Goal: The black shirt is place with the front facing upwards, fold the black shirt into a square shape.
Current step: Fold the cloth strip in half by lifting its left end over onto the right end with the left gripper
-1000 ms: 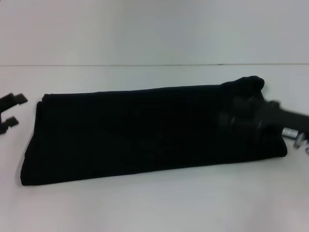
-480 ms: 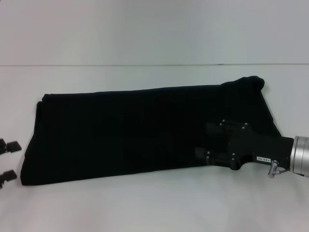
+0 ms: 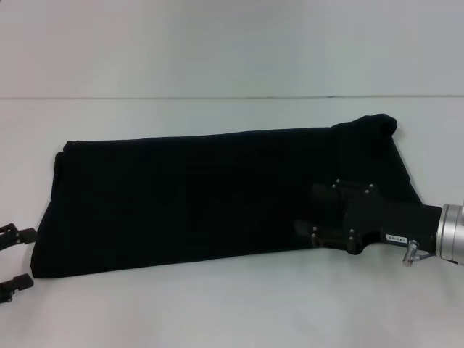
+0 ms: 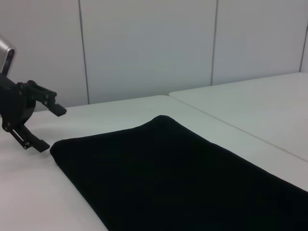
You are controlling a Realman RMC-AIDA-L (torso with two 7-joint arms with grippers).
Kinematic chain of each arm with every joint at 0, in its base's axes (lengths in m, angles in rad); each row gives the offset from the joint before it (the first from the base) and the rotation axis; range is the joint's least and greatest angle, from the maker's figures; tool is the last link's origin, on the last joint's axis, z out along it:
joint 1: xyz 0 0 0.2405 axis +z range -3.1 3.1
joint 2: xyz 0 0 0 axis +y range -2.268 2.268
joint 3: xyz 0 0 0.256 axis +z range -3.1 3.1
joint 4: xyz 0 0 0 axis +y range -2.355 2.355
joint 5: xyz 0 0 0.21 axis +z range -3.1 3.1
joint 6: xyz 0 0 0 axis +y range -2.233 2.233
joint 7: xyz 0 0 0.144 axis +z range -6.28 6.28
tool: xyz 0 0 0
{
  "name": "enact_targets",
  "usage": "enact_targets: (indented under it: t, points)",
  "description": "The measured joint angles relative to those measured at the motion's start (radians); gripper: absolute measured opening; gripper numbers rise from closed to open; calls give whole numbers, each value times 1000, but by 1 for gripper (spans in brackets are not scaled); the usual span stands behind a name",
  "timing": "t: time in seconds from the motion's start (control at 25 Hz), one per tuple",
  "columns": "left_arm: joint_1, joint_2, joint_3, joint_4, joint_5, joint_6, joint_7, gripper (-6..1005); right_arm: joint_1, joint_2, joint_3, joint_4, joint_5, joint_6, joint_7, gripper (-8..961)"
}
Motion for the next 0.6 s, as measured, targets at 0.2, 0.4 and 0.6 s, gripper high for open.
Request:
enact_targets:
  t: [0.2,0.4,0.6]
  points:
    - [-5,-6,1,0,6,-46,0,910,1,0,0,0,2,0,0,776]
    - [-7,-9,2,-7,8,-74,-2,910,1,0,0,1,5,0,-1,776]
    - [-13,-14,5,-20,9,-90,-2,910,1,0,0,1,6,-3,-1,776]
